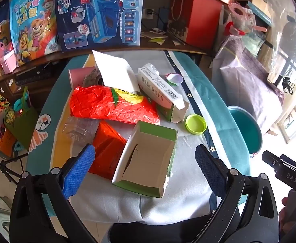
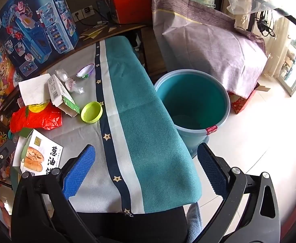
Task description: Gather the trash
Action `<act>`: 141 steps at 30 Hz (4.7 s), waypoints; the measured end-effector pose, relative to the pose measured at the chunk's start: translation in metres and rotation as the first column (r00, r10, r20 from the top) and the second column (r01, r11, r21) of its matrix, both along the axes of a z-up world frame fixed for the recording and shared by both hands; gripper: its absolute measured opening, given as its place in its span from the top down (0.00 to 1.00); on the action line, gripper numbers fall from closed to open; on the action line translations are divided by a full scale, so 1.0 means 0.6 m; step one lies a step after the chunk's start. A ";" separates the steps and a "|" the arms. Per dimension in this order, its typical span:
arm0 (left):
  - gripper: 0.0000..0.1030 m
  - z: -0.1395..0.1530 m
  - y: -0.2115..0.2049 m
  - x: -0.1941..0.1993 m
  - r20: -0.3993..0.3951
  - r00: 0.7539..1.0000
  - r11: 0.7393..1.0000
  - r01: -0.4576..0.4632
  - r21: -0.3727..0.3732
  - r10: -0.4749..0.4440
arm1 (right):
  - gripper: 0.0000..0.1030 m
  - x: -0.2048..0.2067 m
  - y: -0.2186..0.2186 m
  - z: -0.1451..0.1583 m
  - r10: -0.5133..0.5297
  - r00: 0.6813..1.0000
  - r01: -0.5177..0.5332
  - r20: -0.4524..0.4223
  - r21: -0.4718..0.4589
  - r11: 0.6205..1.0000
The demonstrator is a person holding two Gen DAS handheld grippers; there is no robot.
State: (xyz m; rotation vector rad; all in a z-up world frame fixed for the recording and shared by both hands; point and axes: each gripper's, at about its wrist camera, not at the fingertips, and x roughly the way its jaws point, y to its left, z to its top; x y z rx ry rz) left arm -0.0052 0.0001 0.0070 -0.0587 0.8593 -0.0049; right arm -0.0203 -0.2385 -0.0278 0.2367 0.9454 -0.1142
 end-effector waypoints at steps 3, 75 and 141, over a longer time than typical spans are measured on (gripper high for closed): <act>0.04 0.001 -0.002 0.002 -0.005 1.000 1.000 0.004 0.001 -0.004 | 0.06 0.000 -0.001 0.000 -0.002 1.000 0.002 0.000 0.002 1.000; 0.04 -0.143 0.043 0.000 -0.166 0.964 0.977 0.195 -0.083 -0.207 | 0.06 0.037 0.060 -0.057 0.122 0.981 -0.119 -0.150 0.026 0.993; 0.38 0.050 0.051 0.186 0.055 0.971 0.961 0.237 -0.144 -0.232 | 0.68 0.311 0.100 0.097 0.374 0.925 -0.378 0.060 0.209 0.902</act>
